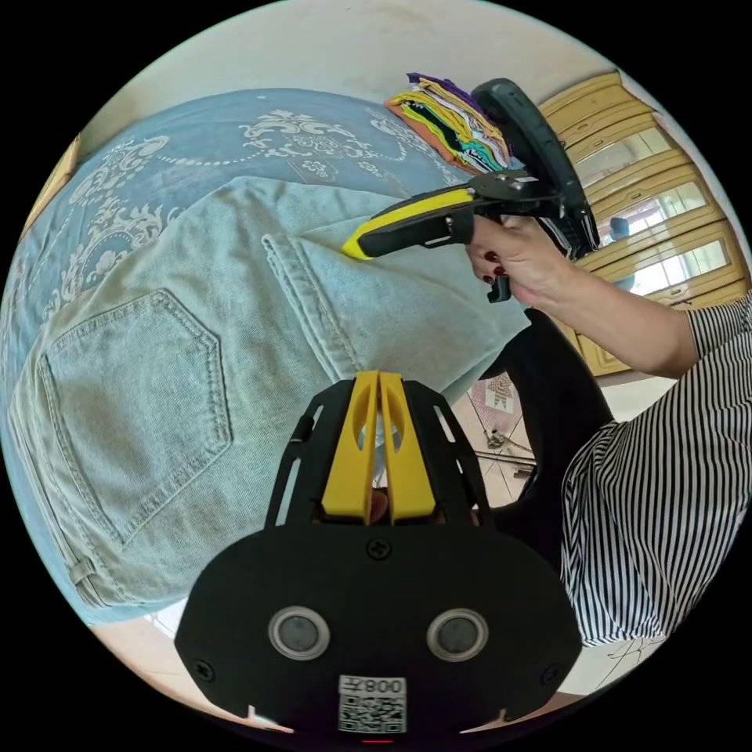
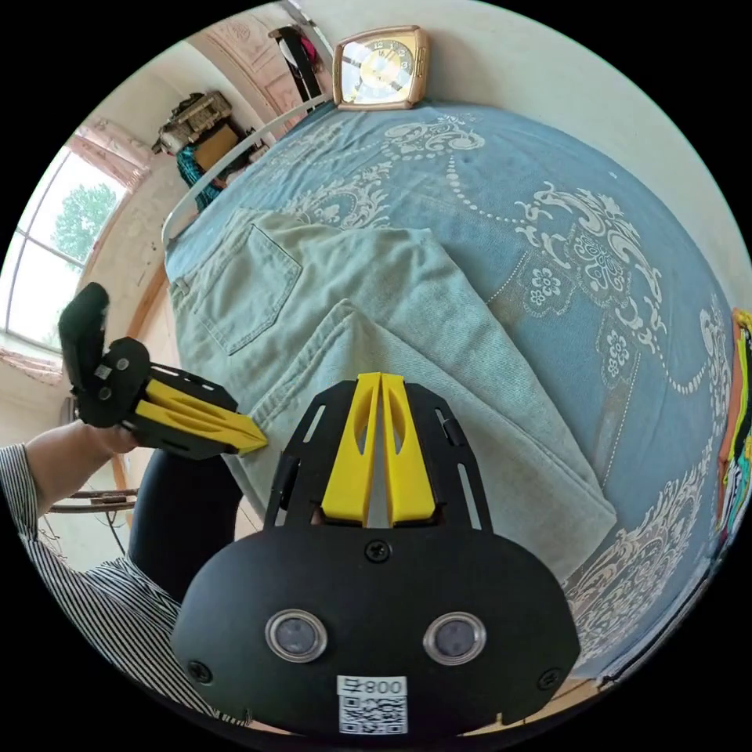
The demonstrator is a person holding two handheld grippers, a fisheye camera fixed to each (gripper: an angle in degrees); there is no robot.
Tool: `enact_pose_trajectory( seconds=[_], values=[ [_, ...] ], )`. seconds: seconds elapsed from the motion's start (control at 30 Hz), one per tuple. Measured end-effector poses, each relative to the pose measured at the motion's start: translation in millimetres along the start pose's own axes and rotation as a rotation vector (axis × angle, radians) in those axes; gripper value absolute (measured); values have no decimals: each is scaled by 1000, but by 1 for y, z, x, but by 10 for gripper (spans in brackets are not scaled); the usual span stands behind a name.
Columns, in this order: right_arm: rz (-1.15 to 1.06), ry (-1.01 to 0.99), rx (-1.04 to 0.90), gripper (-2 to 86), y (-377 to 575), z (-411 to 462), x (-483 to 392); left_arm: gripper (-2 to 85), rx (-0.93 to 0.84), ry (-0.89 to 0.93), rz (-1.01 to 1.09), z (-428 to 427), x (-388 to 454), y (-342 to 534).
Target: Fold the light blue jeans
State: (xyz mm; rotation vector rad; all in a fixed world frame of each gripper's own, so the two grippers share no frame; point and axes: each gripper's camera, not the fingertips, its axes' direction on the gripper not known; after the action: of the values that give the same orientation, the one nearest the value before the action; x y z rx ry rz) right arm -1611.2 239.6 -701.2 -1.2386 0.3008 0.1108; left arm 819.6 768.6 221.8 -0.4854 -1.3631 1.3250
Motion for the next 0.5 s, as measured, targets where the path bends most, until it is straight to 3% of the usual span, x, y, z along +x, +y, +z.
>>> enact_pose_trajectory(
  seconds=[0.27,0.5],
  values=[
    [-126,84,32,1,-10,3,-16,1,-21,-35,19,10,17,11],
    [-87,75,-17,0,-24,1,-4,1,-4,-64,0,9,40,31]
  ],
)
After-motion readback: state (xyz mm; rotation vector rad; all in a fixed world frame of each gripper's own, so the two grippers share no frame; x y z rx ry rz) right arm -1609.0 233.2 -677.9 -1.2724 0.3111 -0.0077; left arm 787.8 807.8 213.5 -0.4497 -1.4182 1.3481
